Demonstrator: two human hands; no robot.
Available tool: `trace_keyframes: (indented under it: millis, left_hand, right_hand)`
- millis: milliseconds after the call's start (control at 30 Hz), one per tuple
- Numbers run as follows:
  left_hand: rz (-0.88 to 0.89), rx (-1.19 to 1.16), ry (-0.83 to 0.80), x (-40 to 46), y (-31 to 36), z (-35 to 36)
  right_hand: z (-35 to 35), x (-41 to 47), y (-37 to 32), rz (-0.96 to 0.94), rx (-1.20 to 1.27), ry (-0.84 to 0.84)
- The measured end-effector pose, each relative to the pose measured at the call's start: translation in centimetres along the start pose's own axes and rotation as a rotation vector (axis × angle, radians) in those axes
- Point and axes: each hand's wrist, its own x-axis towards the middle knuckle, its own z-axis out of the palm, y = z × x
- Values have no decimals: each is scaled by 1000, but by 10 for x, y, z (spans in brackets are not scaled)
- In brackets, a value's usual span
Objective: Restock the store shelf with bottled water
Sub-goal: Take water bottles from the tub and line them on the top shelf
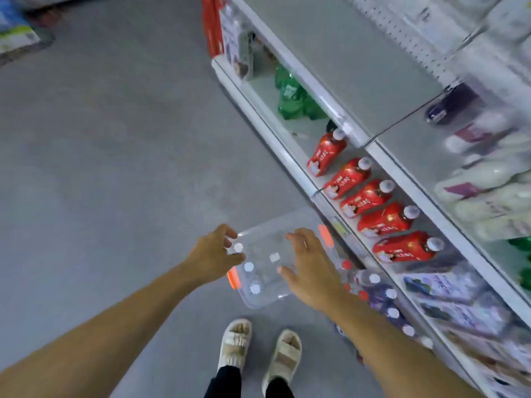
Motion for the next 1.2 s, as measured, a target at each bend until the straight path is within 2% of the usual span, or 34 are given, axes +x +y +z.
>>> trace_keyframes:
  millis: [333,633,767,1033,1200]
  left_hand:
    - [-131,-9,-8,66,-122,107]
    - [-150,104,-24,142,-188,192]
    - [-141,141,-17,167,-207,215]
    - [-112,179,17,187,-216,234]
    - [-66,192,14,192,-206,231]
  right_hand:
    - [176,36,47,-32,-27,-198]
    - [308,82,108,57,54,-221]
    - [362,98,129,66,162,-217]
    - [400,111,153,-33,229,-33]
    - [371,119,172,130,395,-15]
